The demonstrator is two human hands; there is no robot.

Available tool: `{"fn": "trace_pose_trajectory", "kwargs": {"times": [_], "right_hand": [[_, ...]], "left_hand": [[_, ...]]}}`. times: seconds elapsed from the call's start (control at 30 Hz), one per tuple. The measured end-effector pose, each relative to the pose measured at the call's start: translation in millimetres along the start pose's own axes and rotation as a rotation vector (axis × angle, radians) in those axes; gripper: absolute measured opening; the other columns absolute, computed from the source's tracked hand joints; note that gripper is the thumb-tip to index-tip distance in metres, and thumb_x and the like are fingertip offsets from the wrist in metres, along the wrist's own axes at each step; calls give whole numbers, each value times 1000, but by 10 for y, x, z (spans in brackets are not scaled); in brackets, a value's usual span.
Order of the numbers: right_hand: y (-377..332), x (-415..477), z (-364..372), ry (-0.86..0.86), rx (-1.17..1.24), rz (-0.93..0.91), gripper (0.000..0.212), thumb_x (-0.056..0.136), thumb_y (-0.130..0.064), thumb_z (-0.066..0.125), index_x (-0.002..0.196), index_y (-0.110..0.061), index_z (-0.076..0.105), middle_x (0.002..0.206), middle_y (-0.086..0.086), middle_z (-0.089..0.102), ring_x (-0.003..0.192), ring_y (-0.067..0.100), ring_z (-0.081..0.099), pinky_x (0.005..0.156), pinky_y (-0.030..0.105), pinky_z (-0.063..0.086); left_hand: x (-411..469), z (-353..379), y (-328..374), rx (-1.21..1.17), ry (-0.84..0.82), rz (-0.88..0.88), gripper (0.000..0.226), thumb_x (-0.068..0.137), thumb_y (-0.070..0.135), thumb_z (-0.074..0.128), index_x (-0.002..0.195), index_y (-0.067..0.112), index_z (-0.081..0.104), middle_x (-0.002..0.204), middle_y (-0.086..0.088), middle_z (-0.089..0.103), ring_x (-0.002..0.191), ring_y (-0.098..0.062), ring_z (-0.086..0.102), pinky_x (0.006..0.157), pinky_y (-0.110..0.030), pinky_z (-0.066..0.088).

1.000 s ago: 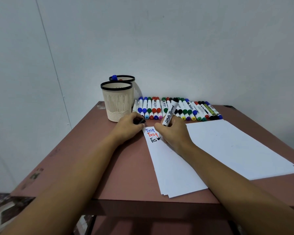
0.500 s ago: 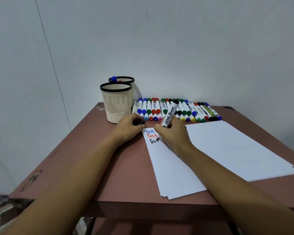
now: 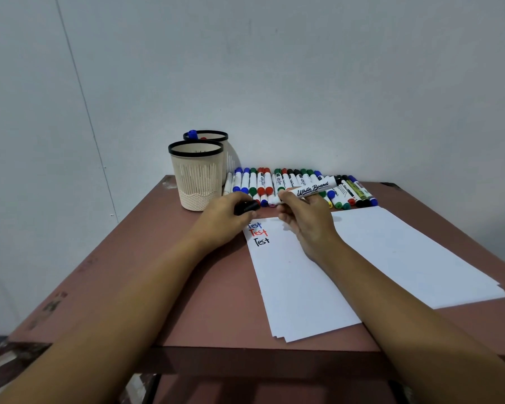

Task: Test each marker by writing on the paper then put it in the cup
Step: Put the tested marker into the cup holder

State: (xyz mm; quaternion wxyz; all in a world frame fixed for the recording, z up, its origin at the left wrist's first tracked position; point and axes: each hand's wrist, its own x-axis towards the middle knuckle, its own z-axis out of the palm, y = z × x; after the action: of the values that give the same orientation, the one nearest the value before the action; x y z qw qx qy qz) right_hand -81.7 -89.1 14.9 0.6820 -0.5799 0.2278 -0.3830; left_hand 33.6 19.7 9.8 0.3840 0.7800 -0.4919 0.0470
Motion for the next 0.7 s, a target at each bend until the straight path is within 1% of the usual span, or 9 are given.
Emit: {"fn": "trace_pose_trajectory", "kwargs": {"times": [0.07,0.13,0.23,0.3,0.37,0.43,0.53,0.6,0.7], "right_hand": [[7,8,-1,-8,6,-2,4,87,-11,66,83,-10,66,68,4,64,58,8,59,56,19,51],[15,15,1,-19,-8,3,3,87,-11,67,86,-8,67,68,4,64,60,9,59,57,20,51],[21,13,6,-36,-22,15,8,87,-11,67,91,-5,66,68,3,63,61,9,59,59,21,51],[10,-12,11,-83,-31,14,5,88,-12,66,87,-6,65,67,2,63,58,7,61,57,19,50],[8,-37,19,-139,-64,15,9,88,-14,65,86,-6,64,63,1,63,54,5,62,54,18,47],[7,-48,17,-148,-113,19,16,87,-21,67,82,-6,63,55,-1,58,48,6,53,51,19,42],[-4,-61,7,-151,-98,55,20,85,-26,69,78,-9,60,54,0,55,48,8,42,46,20,36],[-21,-84,-1,-182,-43,78,18,86,-24,68,80,-10,59,52,-3,58,48,7,41,44,17,35],[-46,-117,-22,-229,29,110,14,88,-19,65,82,-9,58,49,-5,58,47,5,41,44,14,35]], "left_hand": [[-8,-3,16,0,-8,20,31,89,19,60,119,10,60,113,-7,62,91,-8,49,68,-10,30],[-15,-5,25,-8,-4,39,30,89,18,60,117,8,61,110,-8,63,91,-9,50,67,-11,30],[-22,-2,39,-12,-10,64,30,88,19,61,117,10,61,109,-5,64,91,-10,52,65,-11,34],[-31,1,43,-27,-10,88,30,88,22,62,116,12,62,108,-3,65,91,-10,55,68,-8,38],[-39,-2,46,-59,-5,104,32,87,25,63,116,13,61,106,-1,66,92,-11,58,75,-12,43],[-44,-6,52,-70,-5,112,33,87,27,64,117,13,61,102,1,65,89,-9,58,74,-11,43],[-49,-8,72,-78,4,133,32,87,28,63,114,12,64,93,2,66,79,-4,56,65,-5,38],[-69,-17,112,-108,-11,144,27,88,26,61,109,10,66,84,4,65,73,-6,57,61,-9,39],[-88,-23,145,-185,-58,146,20,90,24,59,101,10,69,80,-4,67,75,-18,61,66,-28,45]]}}
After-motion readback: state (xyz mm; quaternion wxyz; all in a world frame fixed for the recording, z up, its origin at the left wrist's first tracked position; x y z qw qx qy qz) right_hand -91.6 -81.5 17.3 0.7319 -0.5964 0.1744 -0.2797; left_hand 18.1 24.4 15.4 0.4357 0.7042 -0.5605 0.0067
